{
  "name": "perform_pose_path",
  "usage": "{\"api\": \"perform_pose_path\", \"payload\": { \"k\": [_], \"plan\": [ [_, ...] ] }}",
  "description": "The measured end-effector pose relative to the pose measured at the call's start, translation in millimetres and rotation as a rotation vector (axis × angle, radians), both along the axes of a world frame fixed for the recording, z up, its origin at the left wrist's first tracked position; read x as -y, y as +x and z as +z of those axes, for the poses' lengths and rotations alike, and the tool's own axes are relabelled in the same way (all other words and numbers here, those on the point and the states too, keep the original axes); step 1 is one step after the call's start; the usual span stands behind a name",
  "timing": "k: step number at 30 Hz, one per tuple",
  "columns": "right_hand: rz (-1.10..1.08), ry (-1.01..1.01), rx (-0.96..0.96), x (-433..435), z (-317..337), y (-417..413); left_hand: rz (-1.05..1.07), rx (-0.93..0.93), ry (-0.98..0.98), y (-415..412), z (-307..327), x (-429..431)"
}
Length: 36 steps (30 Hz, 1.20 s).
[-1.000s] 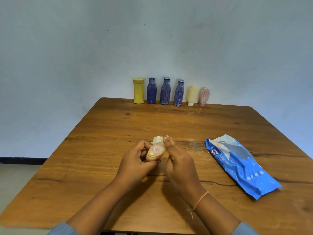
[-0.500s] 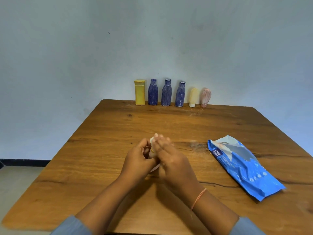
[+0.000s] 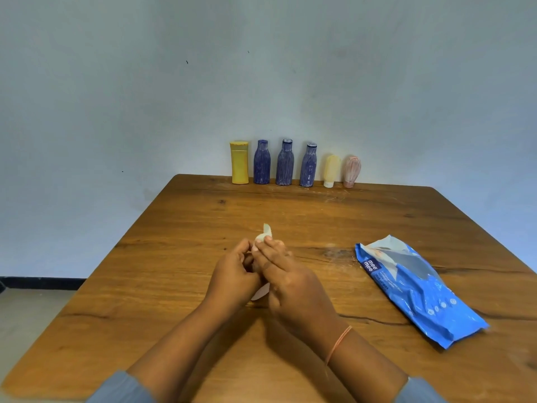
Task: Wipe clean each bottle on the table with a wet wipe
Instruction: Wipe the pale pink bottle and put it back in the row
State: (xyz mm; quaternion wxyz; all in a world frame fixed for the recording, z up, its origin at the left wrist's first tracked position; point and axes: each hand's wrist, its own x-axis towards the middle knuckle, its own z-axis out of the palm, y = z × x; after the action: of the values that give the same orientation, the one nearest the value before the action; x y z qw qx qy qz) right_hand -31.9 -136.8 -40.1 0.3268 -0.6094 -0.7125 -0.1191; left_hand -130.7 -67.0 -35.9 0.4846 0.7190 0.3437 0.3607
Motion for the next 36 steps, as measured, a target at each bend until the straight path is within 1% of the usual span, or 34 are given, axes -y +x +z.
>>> {"api": "perform_pose_path", "payload": {
  "k": [2, 4, 5, 7, 8, 9, 10, 11, 12, 13, 16, 19, 20, 21, 22, 23, 26, 29, 30, 31, 33, 35, 36],
  "plan": [
    [-0.034, -0.028, -0.020, -1, 2, 12, -0.021, 0.009, -0.024, 0, -3, 0],
    [-0.105, -0.108, -0.162, -4, 2, 28, -0.029, 0.018, -0.036, 0, -7, -2],
    [-0.125, -0.163, -0.280, -5, 1, 36, -0.024, 0.021, -0.045, 0, -9, -3],
    [-0.114, -0.227, -0.641, -6, -4, 45, 0.021, 0.078, -0.117, 0, -12, -2],
    [-0.107, -0.229, -0.826, -6, -6, 45, 0.056, 0.158, -0.220, 1, -11, 0],
    [-0.109, -0.212, -0.967, -6, -8, 44, 0.089, 0.256, -0.355, 2, -10, 0],
    [-0.111, -0.192, -1.038, -5, -11, 42, 0.116, 0.344, -0.494, 2, -9, 0],
    [-0.103, -0.182, -1.039, -4, -13, 38, 0.139, 0.413, -0.613, 2, -8, -2],
    [-0.088, -0.180, -0.985, -2, -16, 32, 0.156, 0.467, -0.716, 2, -7, -5],
    [-0.069, -0.169, -0.891, -1, -20, 27, 0.165, 0.509, -0.797, 1, -7, -9],
    [0.004, -0.087, -0.513, 5, -26, 7, 0.205, 0.607, -0.964, 0, -7, -16],
    [0.034, 0.019, -0.035, 3, -25, -8, 0.222, 0.693, -1.090, -1, -3, -17],
    [0.022, 0.023, 0.067, 2, -24, -10, 0.219, 0.701, -1.110, -1, -2, -17],
    [0.014, 0.012, 0.096, -1, -23, -10, 0.215, 0.709, -1.116, 0, -1, -17],
    [0.017, -0.002, 0.060, -3, -21, -7, 0.214, 0.721, -1.114, 0, 0, -16],
    [0.034, -0.014, -0.038, -4, -19, -5, 0.215, 0.734, -1.115, 1, 1, -16],
    [0.082, -0.057, -0.502, -5, -9, 1, 0.185, 0.752, -1.140, 2, 2, -13],
    [0.107, -0.019, -0.946, -8, 4, 1, 0.112, 0.748, -1.207, 3, 0, -9],
    [0.119, -0.007, -1.066, -9, 8, 2, 0.095, 0.743, -1.224, 4, 1, -7],
    [0.126, -0.007, -1.145, -9, 12, 4, 0.083, 0.733, -1.230, 4, 1, -6],
    [0.128, -0.020, -1.199, -9, 18, 5, 0.044, 0.688, -1.179, 6, 1, -3],
    [0.107, -0.017, -1.221, -9, 22, 5, -0.003, 0.519, -0.990, 4, -2, -3],
    [0.086, -0.006, -1.230, -9, 24, 6, -0.020, 0.376, -0.861, 2, -2, -1]
  ]
}}
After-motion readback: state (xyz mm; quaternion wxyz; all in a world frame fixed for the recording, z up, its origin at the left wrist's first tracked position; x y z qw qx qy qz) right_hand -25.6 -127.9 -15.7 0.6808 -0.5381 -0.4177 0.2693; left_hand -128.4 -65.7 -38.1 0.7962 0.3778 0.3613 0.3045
